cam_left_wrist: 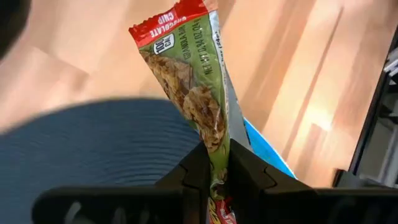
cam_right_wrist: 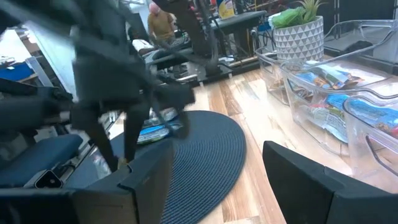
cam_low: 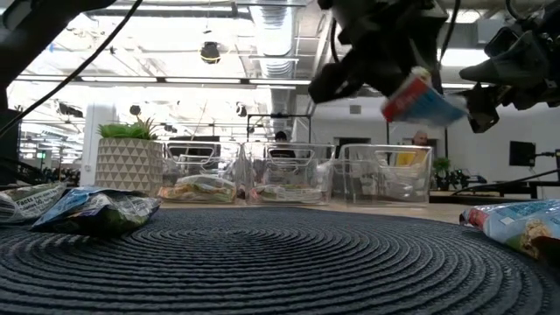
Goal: Pick and place Granola Bars by type
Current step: Put the red bar into the center transparent bin
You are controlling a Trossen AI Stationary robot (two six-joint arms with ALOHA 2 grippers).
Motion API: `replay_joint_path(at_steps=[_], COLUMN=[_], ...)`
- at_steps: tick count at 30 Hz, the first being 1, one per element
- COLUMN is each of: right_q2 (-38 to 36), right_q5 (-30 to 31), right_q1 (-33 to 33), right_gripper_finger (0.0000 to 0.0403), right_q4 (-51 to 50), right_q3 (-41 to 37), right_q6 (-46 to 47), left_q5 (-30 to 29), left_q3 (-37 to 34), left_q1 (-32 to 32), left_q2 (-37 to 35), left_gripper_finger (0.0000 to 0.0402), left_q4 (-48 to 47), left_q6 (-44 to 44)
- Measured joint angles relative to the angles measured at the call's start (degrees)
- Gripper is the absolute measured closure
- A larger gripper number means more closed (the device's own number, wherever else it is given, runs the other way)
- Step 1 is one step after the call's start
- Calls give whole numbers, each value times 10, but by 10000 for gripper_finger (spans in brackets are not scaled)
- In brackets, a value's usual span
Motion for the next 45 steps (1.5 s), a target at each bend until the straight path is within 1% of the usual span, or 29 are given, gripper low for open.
replay_joint_path(at_steps=[6, 20, 34, 38, 45], right_q2=[0, 0, 0, 0, 0], right_q5=[0, 0, 0, 0, 0], right_q1=[0, 0, 0, 0, 0], right_gripper_finger=[159, 159, 159, 159, 159], right_q4=[0, -1, -1, -1, -1], right_q3=[0, 0, 0, 0, 0], right_q6=[0, 0, 0, 0, 0], left_q5=[-30, -55, -59, -86, -164], left_q3=[38, 36, 36, 36, 36], left_q1=[17, 60, 123, 145, 190], left_q2=[-1, -25, -42, -49, -69], left_gripper_finger=[363, 363, 363, 363, 363], left_q4=[-65, -135, -182, -206, -252], left_q6=[38, 99, 183, 209, 263])
